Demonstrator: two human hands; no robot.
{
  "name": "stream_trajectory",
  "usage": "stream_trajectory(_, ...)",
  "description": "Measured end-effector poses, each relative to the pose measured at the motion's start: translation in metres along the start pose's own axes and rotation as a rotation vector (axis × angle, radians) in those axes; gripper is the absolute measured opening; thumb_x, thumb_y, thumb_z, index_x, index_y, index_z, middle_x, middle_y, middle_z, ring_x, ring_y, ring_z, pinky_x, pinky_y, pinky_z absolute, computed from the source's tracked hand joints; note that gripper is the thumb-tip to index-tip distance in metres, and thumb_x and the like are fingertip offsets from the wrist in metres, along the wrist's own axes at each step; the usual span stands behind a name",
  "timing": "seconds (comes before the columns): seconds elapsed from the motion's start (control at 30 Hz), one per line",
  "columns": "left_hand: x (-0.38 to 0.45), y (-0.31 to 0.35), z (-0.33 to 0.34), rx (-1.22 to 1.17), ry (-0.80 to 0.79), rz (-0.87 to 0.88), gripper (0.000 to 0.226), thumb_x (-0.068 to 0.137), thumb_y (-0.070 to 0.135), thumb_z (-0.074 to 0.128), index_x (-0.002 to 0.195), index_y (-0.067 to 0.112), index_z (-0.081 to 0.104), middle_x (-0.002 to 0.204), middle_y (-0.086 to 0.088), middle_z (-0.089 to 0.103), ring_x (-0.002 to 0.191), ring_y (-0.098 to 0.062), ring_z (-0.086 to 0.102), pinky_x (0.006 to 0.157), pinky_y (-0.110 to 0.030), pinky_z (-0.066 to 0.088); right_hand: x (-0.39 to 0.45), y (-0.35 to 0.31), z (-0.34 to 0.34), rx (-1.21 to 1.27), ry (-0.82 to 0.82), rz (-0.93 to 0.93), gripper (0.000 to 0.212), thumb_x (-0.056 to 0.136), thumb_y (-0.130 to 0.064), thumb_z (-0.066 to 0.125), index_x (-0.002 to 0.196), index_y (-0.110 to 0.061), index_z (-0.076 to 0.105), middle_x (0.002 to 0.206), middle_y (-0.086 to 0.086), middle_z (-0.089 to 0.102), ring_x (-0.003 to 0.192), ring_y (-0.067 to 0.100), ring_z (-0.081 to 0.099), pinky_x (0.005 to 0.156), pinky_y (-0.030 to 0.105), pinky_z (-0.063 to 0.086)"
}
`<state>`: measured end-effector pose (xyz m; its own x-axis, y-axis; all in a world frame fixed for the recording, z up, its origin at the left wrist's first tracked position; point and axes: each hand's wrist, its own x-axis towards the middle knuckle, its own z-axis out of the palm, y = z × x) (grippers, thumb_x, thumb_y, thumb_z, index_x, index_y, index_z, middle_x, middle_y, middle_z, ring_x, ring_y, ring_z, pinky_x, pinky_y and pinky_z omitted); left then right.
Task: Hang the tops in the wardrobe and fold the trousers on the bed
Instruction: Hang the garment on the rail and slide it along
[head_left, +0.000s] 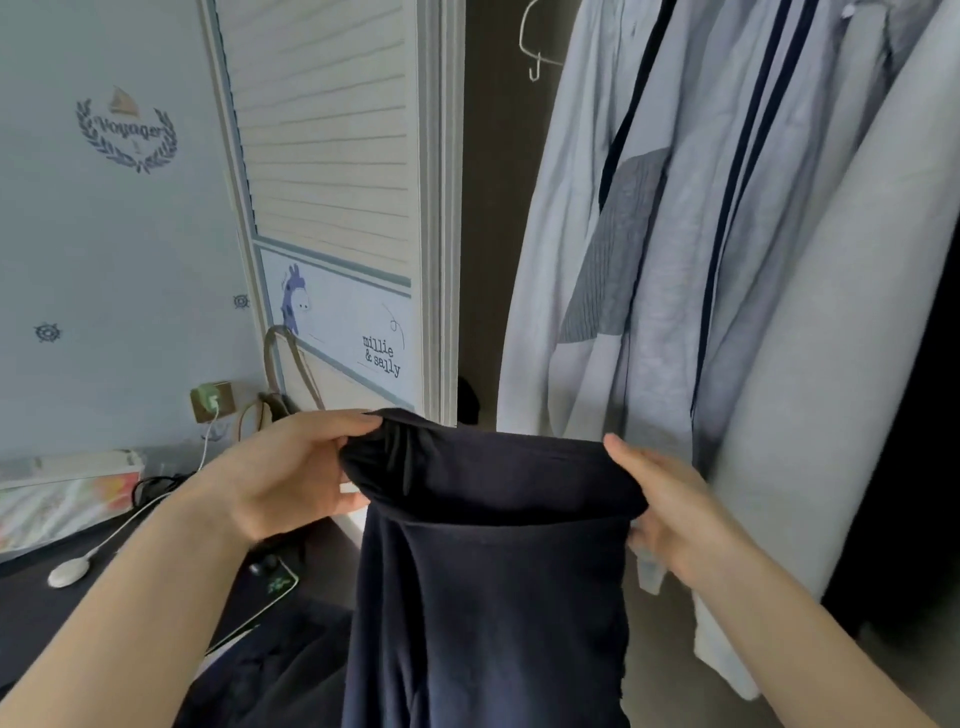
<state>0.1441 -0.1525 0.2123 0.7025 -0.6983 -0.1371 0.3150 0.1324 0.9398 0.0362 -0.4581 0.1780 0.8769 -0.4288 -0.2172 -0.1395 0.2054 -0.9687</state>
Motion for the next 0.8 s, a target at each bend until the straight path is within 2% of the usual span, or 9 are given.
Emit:
stream_trajectory(0.1, 0.025, 0.002, 0.007, 0.187, 0.11, 0.168, 0.032, 0.08, 0.031, 0.078, 0.101, 0.007, 0.072, 0.092, -0.008, 0.069, 0.078, -0.015, 0.064, 0.069, -0.028, 0.051, 0.028, 0.005, 0.001, -0.127, 0.046, -0.029, 0.04, 0.087, -0.042, 0.066, 0.102, -0.005, 0.065, 0.097, 0.008, 0.073, 0.093, 0.022, 0.069, 0.075, 0.033, 0.055)
stream_trajectory(0.17, 0.042, 0.004, 0.015, 0.235, 0.254, 0.292, 0.026, 0.084, 0.031, 0.071, 0.097, 0.009, 0.074, 0.092, -0.008, 0.07, 0.08, -0.015, 0.064, 0.07, -0.025, 0.05, 0.039, 0.005, 0.011, -0.194, -0.001, -0.055, 0.028, 0.087, -0.04, 0.066, 0.089, -0.012, 0.068, 0.086, 0.002, 0.072, 0.085, 0.017, 0.069, 0.072, 0.031, 0.054)
stream_trajectory(0.23, 0.06, 0.009, 0.017, 0.282, 0.4, 0.383, 0.02, 0.09, 0.029, 0.066, 0.089, 0.01, 0.074, 0.085, -0.007, 0.069, 0.076, -0.015, 0.063, 0.066, -0.022, 0.049, 0.052, 0.004, 0.025, -0.342, -0.036, -0.13, 0.025, 0.086, -0.04, 0.067, 0.085, -0.015, 0.067, 0.079, -0.003, 0.07, 0.08, 0.013, 0.068, 0.072, 0.031, 0.056)
stream_trajectory(0.33, 0.085, 0.024, 0.013, 0.437, 0.552, 0.468, 0.022, 0.093, 0.032, 0.063, 0.074, 0.023, 0.072, 0.067, 0.006, 0.066, 0.058, -0.002, 0.06, 0.051, -0.012, 0.044, 0.071, -0.006, 0.045, -0.581, -0.054, -0.29, 0.017, 0.086, -0.04, 0.065, 0.089, -0.023, 0.066, 0.083, -0.007, 0.069, 0.082, 0.009, 0.066, 0.077, 0.031, 0.057)
stream_trajectory(0.4, 0.099, 0.039, 0.004, 0.465, 0.616, 0.512, 0.025, 0.092, 0.034, 0.064, 0.07, 0.023, 0.07, 0.058, 0.012, 0.061, 0.051, 0.001, 0.055, 0.043, -0.011, 0.04, 0.086, -0.017, 0.054, -0.745, -0.035, -0.379, 0.014, 0.087, -0.039, 0.063, 0.088, -0.024, 0.063, 0.085, -0.006, 0.067, 0.083, 0.009, 0.064, 0.076, 0.028, 0.055)
stream_trajectory(0.5, 0.118, 0.063, -0.012, 0.417, 0.661, 0.58, 0.021, 0.09, 0.034, 0.066, 0.075, 0.02, 0.072, 0.062, 0.011, 0.065, 0.067, -0.009, 0.061, 0.064, -0.025, 0.047, 0.1, -0.034, 0.063, -1.178, 0.059, -0.446, 0.024, 0.09, -0.046, 0.058, 0.079, -0.024, 0.059, 0.075, -0.007, 0.062, 0.072, 0.007, 0.06, 0.063, 0.025, 0.049)
stream_trajectory(0.6, 0.134, 0.085, -0.022, 0.455, 0.667, 0.625, 0.022, 0.089, 0.036, 0.066, 0.074, 0.021, 0.072, 0.069, 0.009, 0.07, 0.072, -0.009, 0.064, 0.065, -0.023, 0.046, 0.106, -0.063, 0.082, -1.462, 0.103, -0.494, 0.035, 0.091, -0.049, 0.051, 0.074, -0.02, 0.058, 0.069, -0.005, 0.061, 0.069, 0.013, 0.06, 0.054, 0.028, 0.043)
stream_trajectory(0.7, 0.154, 0.1, -0.028, 0.543, 0.606, 0.645, 0.026, 0.089, 0.034, 0.065, 0.073, 0.015, 0.071, 0.07, -0.001, 0.07, 0.068, -0.01, 0.062, 0.062, -0.021, 0.044, 0.11, -0.131, 0.116, -1.4, 0.192, -0.695, 0.033, 0.093, -0.044, 0.047, 0.072, -0.02, 0.056, 0.068, -0.005, 0.061, 0.067, 0.017, 0.06, 0.052, 0.027, 0.041)
stream_trajectory(0.8, 0.169, 0.114, -0.031, 0.549, 0.552, 0.673, 0.03, 0.089, 0.033, 0.066, 0.068, 0.012, 0.067, 0.059, 0.001, 0.062, 0.057, -0.005, 0.053, 0.053, -0.014, 0.039, 0.115, -0.209, 0.156, -1.274, 0.331, -0.964, 0.025, 0.094, -0.033, 0.046, 0.076, -0.019, 0.058, 0.071, -0.001, 0.062, 0.069, 0.021, 0.06, 0.063, 0.033, 0.05)
